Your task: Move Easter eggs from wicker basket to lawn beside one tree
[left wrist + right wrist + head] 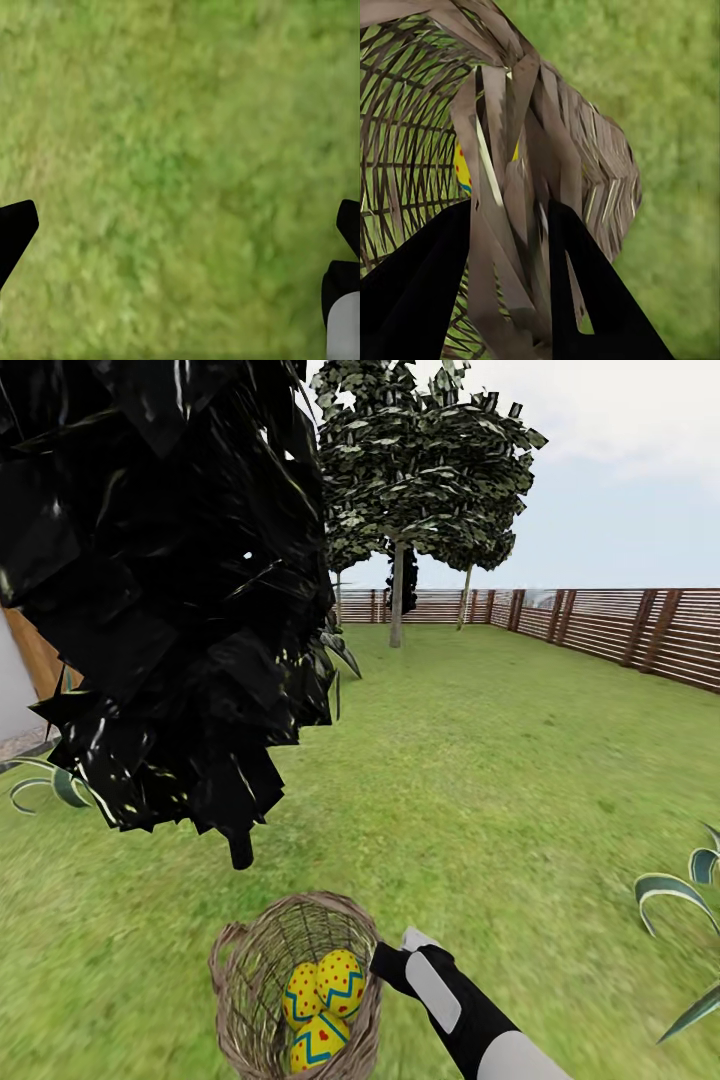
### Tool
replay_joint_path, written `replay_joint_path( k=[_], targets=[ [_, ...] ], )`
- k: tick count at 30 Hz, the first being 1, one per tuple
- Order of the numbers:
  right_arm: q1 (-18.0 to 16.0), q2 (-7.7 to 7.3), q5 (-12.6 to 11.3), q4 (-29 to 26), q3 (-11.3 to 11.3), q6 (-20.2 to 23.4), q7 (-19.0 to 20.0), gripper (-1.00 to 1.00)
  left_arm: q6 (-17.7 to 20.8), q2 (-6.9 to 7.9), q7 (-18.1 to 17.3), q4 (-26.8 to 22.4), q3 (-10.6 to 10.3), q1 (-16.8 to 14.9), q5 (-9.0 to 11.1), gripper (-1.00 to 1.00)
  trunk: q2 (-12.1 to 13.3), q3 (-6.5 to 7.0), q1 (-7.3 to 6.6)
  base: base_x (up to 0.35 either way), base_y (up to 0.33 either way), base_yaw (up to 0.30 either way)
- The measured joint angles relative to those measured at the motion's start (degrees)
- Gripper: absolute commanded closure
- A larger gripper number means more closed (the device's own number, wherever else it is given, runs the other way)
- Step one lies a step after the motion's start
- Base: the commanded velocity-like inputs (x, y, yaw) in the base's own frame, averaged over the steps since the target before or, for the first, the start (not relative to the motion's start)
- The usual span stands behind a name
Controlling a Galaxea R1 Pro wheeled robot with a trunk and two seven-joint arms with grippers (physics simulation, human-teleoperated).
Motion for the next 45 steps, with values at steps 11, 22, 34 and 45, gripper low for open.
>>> replay_joint_path(
  k=[11, 22, 34, 45],
  targets=[
    [0.1, 0.00, -0.3, 0.1, 0.0, -4.5, 4.5, 1.00, 0.0, 0.00, 0.0, 0.0, -0.1, 0.0, 0.0, -1.00, 0.0, -0.01, 0.00, 0.000, 0.000, -0.214],
    [0.1, 0.00, 0.0, 0.0, -0.1, -4.6, 4.7, 1.00, 0.0, -0.01, 0.0, 0.0, -0.1, 0.0, 0.0, -1.00, 0.0, 0.00, 0.00, 0.000, 0.000, -0.292],
    [0.1, 0.00, 0.0, 0.0, 0.0, -4.6, 4.7, 1.00, 0.1, -0.01, -0.1, 0.0, -0.1, 0.0, 0.0, -1.00, 0.0, 0.00, 0.00, 0.000, 0.000, -0.292],
    [0.1, 0.00, 0.1, 0.0, 0.0, -4.6, 4.7, 1.00, 0.1, 0.02, -0.1, 0.0, -0.1, 0.0, 0.0, -1.00, 0.0, 0.00, 0.00, 0.000, 0.000, -0.276]
  ],
)
